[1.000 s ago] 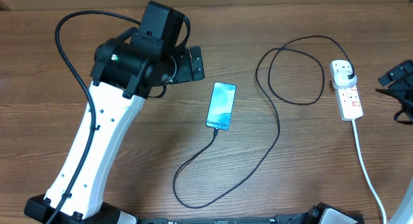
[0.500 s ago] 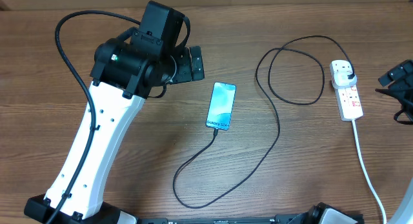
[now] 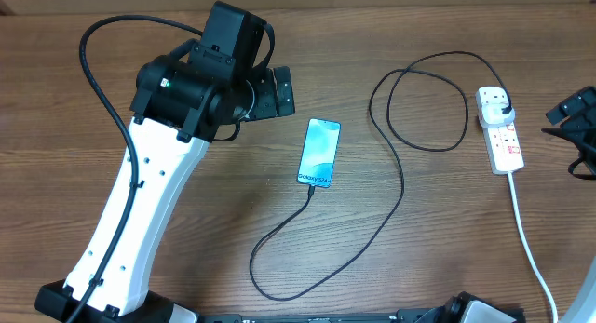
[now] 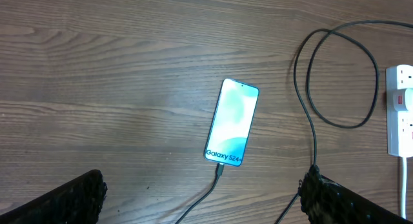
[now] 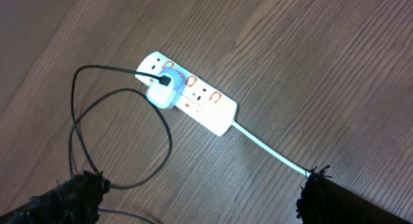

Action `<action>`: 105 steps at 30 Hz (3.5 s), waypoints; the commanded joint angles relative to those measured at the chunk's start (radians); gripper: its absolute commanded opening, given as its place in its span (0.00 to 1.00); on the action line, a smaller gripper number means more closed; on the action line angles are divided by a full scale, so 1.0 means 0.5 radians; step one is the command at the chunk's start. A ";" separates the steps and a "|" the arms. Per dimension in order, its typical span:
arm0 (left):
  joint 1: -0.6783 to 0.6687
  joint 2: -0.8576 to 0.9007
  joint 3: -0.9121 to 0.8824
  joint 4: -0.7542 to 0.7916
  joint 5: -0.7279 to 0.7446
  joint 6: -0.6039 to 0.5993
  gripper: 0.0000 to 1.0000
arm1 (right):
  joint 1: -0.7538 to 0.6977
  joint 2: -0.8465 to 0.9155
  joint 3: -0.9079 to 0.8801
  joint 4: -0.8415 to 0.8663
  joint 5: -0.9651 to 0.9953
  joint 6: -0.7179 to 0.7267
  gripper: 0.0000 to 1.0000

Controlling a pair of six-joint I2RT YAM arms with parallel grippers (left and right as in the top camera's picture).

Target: Plug charger to phone and switch on socket

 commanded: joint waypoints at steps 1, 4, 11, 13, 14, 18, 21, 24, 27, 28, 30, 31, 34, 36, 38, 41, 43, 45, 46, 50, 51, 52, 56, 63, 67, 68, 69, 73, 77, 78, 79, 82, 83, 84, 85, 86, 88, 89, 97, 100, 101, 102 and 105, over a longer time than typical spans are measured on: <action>0.009 0.016 0.014 0.002 -0.034 0.045 0.99 | 0.008 -0.005 0.053 0.011 -0.010 0.003 1.00; 0.009 0.015 0.014 0.001 -0.031 0.045 1.00 | 0.008 -0.005 0.053 0.011 -0.010 0.003 1.00; 0.009 -0.047 0.000 -0.042 -0.117 0.100 0.99 | 0.008 -0.005 0.053 0.011 -0.010 0.003 1.00; 0.008 -0.093 -0.047 -0.031 -0.187 0.099 0.99 | 0.008 -0.005 0.053 0.011 -0.010 0.003 1.00; 0.008 -0.124 -0.094 -0.009 -0.218 0.101 1.00 | 0.008 -0.005 0.053 0.011 -0.010 0.003 1.00; 0.009 -0.252 -0.347 0.166 -0.267 0.181 1.00 | 0.008 -0.005 0.053 0.011 -0.010 0.003 1.00; 0.008 -0.384 -0.622 0.431 -0.263 0.240 0.99 | 0.008 -0.005 0.053 0.011 -0.010 0.003 1.00; 0.008 -0.539 -0.893 0.694 -0.224 0.348 0.99 | 0.008 -0.005 0.053 0.011 -0.010 0.003 1.00; 0.009 -0.755 -1.219 0.985 -0.160 0.529 1.00 | 0.008 -0.005 0.053 0.011 -0.010 0.003 1.00; 0.010 -0.823 -1.315 1.062 -0.142 0.584 1.00 | 0.008 -0.005 0.053 0.011 -0.010 0.003 1.00; 0.013 -0.939 -1.470 1.176 -0.127 0.676 1.00 | 0.008 -0.005 0.053 0.011 -0.010 0.003 1.00; 0.014 -0.985 -1.529 1.212 -0.128 0.702 1.00 | 0.008 -0.005 0.053 0.011 -0.010 0.003 1.00; 0.037 -1.131 -1.708 1.323 -0.122 0.776 1.00 | 0.008 -0.005 0.053 0.011 -0.010 0.003 1.00; 0.071 -1.222 -1.824 1.415 -0.119 0.797 1.00 | 0.008 -0.005 0.053 0.011 -0.010 0.003 1.00; 0.113 -1.305 -1.934 1.531 -0.090 0.854 1.00 | 0.008 -0.005 0.053 0.011 -0.010 0.002 1.00; 0.197 -1.454 -2.126 1.765 0.053 1.009 1.00 | 0.008 -0.005 0.053 0.011 -0.010 0.003 1.00; 0.267 -1.566 -2.254 1.916 0.143 1.070 1.00 | 0.008 -0.005 0.053 0.011 -0.010 0.003 1.00; 0.342 -1.685 -2.390 2.071 0.216 1.086 1.00 | 0.008 -0.005 0.053 0.011 -0.010 0.003 1.00; 0.375 -1.743 -2.453 2.142 0.245 1.086 1.00 | 0.008 -0.005 0.053 0.011 -0.010 0.003 1.00; 0.510 -2.004 -2.749 2.509 0.353 1.106 1.00 | 0.008 -0.005 0.053 0.011 -0.010 0.003 1.00; 0.538 -2.056 -2.812 2.599 0.401 1.135 1.00 | 0.008 -0.005 0.053 0.011 -0.010 0.003 1.00; 0.575 -2.118 -2.893 2.704 0.456 1.169 1.00 | 0.008 -0.005 0.053 0.011 -0.010 0.003 1.00; 0.705 -2.312 -3.179 3.085 0.578 1.208 1.00 | 0.008 -0.005 0.053 0.011 -0.010 0.003 1.00; 0.820 -2.666 -3.502 3.235 0.583 1.213 1.00 | 0.008 -0.005 0.053 0.011 -0.010 0.003 1.00; 0.884 -2.842 -3.666 3.272 0.597 1.204 0.99 | 0.008 -0.005 0.053 0.011 -0.010 0.003 1.00; 0.896 -2.881 -3.701 3.278 0.597 1.204 1.00 | 0.008 -0.005 0.053 0.011 -0.010 0.003 1.00; 0.910 -2.927 -3.742 3.284 0.597 1.204 0.99 | 0.008 -0.005 0.053 0.011 -0.010 0.003 1.00; 0.959 -3.102 -3.883 3.277 0.597 1.141 1.00 | 0.008 -0.005 0.053 0.011 -0.010 0.003 1.00; 0.971 -3.171 -3.880 3.174 0.579 1.129 1.00 | 0.008 -0.005 0.053 0.011 -0.010 0.003 1.00; 0.973 -3.175 -3.880 3.163 0.571 1.122 1.00 | 0.008 -0.005 0.053 0.011 -0.010 0.003 1.00; 0.975 -3.181 -3.880 3.146 0.555 1.114 1.00 | 0.008 -0.005 0.053 0.011 -0.010 0.003 1.00; 0.978 -3.207 -3.881 3.056 0.497 1.087 0.99 | 0.008 -0.005 0.053 0.011 -0.010 0.003 1.00; 0.978 -3.220 -3.881 3.008 0.469 1.066 1.00 | 0.008 -0.005 0.053 0.011 -0.010 0.003 1.00; 0.979 -3.233 -3.881 2.969 0.454 1.054 1.00 | 0.008 -0.005 0.053 0.011 -0.010 0.003 1.00; 0.979 -3.251 -3.881 2.917 0.430 1.028 1.00 | 0.008 -0.005 0.053 0.011 -0.010 0.003 1.00; 0.979 -3.270 -3.881 2.863 0.413 1.006 1.00 | 0.008 -0.005 0.053 0.011 -0.010 0.003 1.00; 0.980 -3.274 -3.881 2.786 0.377 0.952 1.00 | 0.008 -0.005 0.053 0.011 -0.010 0.003 1.00; 0.980 -3.274 -3.881 2.756 0.369 0.941 1.00 | 0.008 -0.005 0.053 0.011 -0.010 0.003 1.00; 0.982 -3.274 -3.882 2.537 0.321 0.852 1.00 | 0.008 -0.005 0.053 0.011 -0.010 0.003 1.00; 0.982 -3.274 -3.882 2.536 0.306 0.853 1.00 | 0.008 -0.005 0.053 0.011 -0.010 0.003 1.00; 0.982 -3.274 -3.882 2.535 0.294 0.852 1.00 | 0.008 -0.005 0.053 0.011 -0.010 0.003 1.00; 0.982 -3.274 -3.882 2.535 0.288 0.853 1.00 | 0.008 -0.005 0.053 0.011 -0.010 0.003 1.00; 0.982 -3.274 -3.882 2.528 0.262 0.866 1.00 | 0.008 -0.005 0.053 0.011 -0.010 0.003 1.00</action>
